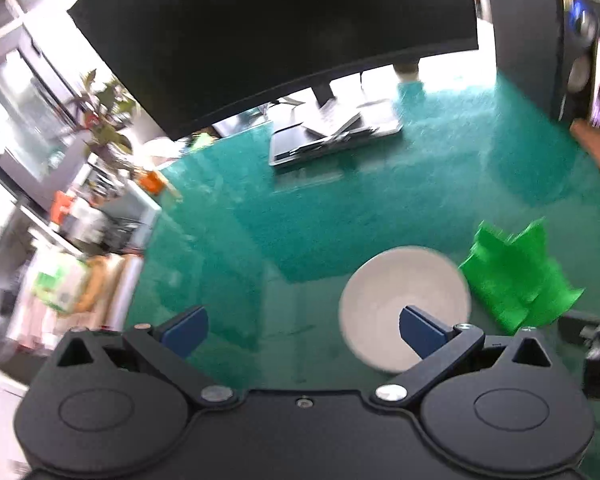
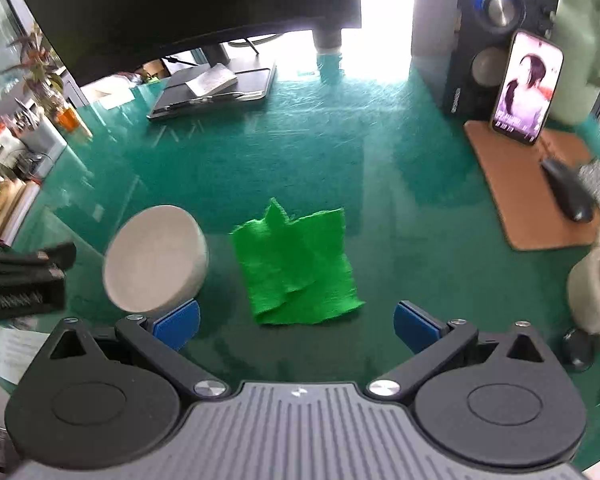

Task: Clean bowl

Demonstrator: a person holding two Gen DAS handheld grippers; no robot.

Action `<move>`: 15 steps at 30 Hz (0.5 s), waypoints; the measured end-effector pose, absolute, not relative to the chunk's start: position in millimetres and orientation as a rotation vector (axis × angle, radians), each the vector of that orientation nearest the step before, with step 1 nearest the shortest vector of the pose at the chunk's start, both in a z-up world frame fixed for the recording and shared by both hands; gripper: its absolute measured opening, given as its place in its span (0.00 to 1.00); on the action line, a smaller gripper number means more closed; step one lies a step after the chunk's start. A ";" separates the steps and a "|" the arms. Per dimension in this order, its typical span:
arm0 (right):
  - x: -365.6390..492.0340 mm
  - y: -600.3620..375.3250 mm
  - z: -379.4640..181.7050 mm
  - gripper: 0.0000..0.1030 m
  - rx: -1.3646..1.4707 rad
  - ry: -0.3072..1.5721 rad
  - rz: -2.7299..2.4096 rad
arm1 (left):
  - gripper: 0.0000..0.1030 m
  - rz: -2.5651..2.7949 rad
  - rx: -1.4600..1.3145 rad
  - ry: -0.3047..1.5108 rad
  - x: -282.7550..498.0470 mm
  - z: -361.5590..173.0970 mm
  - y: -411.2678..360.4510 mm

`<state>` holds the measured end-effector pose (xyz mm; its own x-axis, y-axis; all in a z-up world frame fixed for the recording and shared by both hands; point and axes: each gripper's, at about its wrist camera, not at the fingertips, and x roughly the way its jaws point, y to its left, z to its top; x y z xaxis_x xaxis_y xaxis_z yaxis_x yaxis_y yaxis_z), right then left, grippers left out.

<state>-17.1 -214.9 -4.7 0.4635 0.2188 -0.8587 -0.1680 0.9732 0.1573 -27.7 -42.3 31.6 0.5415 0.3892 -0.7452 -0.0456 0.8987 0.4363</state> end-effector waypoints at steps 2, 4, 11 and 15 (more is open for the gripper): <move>-19.1 -210.4 -1.7 1.00 0.018 1.060 0.223 | 1.00 0.271 0.373 0.965 -30.1 31.9 -41.0; -21.7 -208.1 0.6 1.00 0.013 1.047 0.216 | 1.00 0.235 0.267 0.971 -31.7 35.8 -31.6; -24.5 -202.6 -1.9 1.00 -0.008 1.059 0.216 | 1.00 0.199 0.224 1.004 -36.3 31.9 -29.7; -24.3 -200.6 -2.7 1.00 -0.018 1.065 0.219 | 1.00 0.202 0.188 1.031 -39.3 26.4 -27.0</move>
<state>-24.3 -200.6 -2.7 0.4652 0.1697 -0.8688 -0.1874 0.9781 0.0907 -39.3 -27.0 26.4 0.4985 0.2534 -0.8290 -0.0777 0.9655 0.2484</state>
